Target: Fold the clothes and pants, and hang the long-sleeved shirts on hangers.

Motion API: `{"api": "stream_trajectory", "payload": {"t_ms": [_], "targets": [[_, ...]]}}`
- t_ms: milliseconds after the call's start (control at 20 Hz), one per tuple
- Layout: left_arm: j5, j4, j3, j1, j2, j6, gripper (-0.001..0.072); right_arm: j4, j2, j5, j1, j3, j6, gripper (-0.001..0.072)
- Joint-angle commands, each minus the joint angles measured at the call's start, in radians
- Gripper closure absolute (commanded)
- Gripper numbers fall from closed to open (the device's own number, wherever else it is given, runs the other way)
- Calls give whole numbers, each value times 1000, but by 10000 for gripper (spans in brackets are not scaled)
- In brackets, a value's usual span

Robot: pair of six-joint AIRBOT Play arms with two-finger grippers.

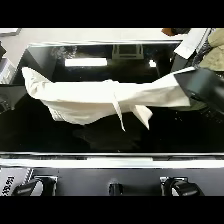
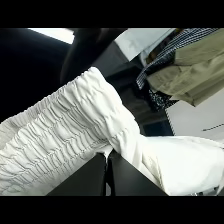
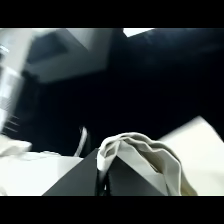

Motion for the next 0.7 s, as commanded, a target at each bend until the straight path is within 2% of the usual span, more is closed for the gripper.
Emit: {"api": "stream_trajectory", "payload": {"t_ms": [0, 150, 300, 450, 650], "targets": [[-5, -5, 18, 1, 93, -11, 691, 16, 132, 5, -1, 0, 16, 692], [-5, -4, 17, 1, 109, -11, 691, -11, 139, 10, 0, 0, 84, 692], [25, 57, 14, 0, 69, -11, 691, -84, 31, 13, -1, 0, 157, 692], [84, 107, 11, 0, -27, -10, 690, -78, -177, 51, 0, 0, 201, 691], [164, 107, -31, -1, -222, -2, 690, 58, -495, 210, 0, 0, 192, 691]]}}
